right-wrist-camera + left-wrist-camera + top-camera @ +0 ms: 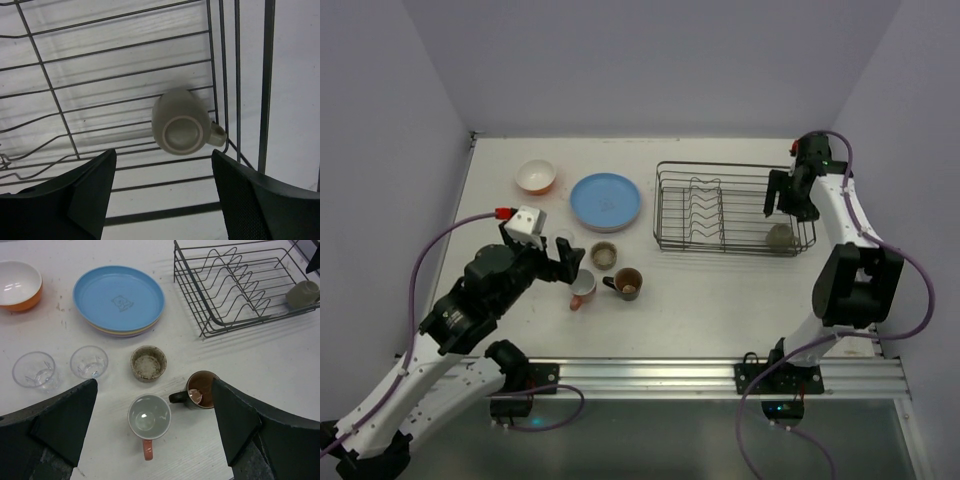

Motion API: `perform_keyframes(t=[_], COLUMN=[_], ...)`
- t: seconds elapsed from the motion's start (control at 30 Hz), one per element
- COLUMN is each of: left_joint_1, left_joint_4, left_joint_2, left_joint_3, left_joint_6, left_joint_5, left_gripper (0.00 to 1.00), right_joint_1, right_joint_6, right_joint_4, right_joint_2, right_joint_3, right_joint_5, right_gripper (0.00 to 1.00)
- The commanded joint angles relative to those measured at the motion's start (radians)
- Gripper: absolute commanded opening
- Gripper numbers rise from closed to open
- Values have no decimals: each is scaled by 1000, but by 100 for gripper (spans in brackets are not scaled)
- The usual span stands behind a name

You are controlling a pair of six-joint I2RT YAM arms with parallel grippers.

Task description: Unload the mixed dishes from the dish rack

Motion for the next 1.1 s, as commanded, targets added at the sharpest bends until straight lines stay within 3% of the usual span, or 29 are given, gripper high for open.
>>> perform_keyframes(t=[0.0, 0.33, 0.9, 0.93, 1.07], left_joint_1=[-24, -70, -74, -74, -74], left_joint_4=[58, 55, 60, 60, 63], left_joint_2=[-11, -32, -34, -34, -34], left_joint_3=[4, -1, -3, -4, -4], left_joint_6=[-3, 7, 18, 18, 20], left_joint_5=[-48, -55, -22, -21, -21], left_gripper=[100, 100, 100, 100, 100], right_joint_1=[3, 3, 4, 4, 9], right_joint_6=[-95, -133, -161, -161, -149], right_joint_4=[-31, 48, 62, 59, 48], right_joint_2=[62, 123, 258, 264, 261], right_joint_3=[39, -8, -9, -9, 3], right_joint_5=[28, 101, 75, 73, 65], right_gripper=[78, 78, 73, 72, 40])
